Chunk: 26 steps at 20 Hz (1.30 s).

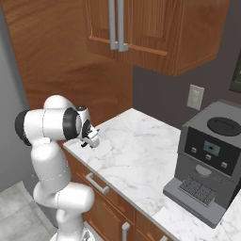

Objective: Retrieve the butter from the fridge and place it on a plate on the dining table. Then retrieve the butter knife by the fridge and place it near the plate.

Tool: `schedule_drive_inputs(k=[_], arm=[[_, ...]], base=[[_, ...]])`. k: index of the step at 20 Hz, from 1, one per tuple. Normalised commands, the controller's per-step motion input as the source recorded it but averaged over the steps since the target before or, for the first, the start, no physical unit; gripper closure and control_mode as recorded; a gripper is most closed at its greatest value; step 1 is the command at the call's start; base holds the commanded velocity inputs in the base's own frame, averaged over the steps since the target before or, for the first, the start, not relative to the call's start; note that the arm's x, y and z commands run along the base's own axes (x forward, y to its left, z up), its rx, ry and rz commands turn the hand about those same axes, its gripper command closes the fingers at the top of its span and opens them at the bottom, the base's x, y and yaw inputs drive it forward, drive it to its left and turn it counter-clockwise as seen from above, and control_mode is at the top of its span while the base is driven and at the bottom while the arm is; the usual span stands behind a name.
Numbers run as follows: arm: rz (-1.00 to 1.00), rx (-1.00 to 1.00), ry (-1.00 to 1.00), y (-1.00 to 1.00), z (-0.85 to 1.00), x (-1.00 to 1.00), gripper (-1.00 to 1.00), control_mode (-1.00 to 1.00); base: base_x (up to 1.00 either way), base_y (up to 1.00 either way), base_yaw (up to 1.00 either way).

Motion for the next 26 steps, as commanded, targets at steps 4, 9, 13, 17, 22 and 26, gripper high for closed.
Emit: schedule_drive_inputs(k=[4,9,13,17,22,26], arm=[[0.0,0.0,0.0,0.07,0.0,0.0,1.0,-1.0],[0.0,0.0,0.0,0.06,0.0,0.0,1.0,-1.0],[0.0,0.0,0.0,0.04,0.0,0.0,1.0,-1.0],[0.0,0.0,0.0,0.0,0.0,0.0,1.0,-1.0],[0.0,-0.02,0.04,-0.2,0.0,-0.06,1.0,-1.0],[0.0,-0.08,0.0,-0.2,0.34,-0.2,1.0,-1.0]], base=[[0.0,0.0,0.0],[0.0,0.0,0.0],[0.0,0.0,0.0],[0.0,0.0,0.0],[0.0,0.0,0.0],[0.0,0.0,0.0]])
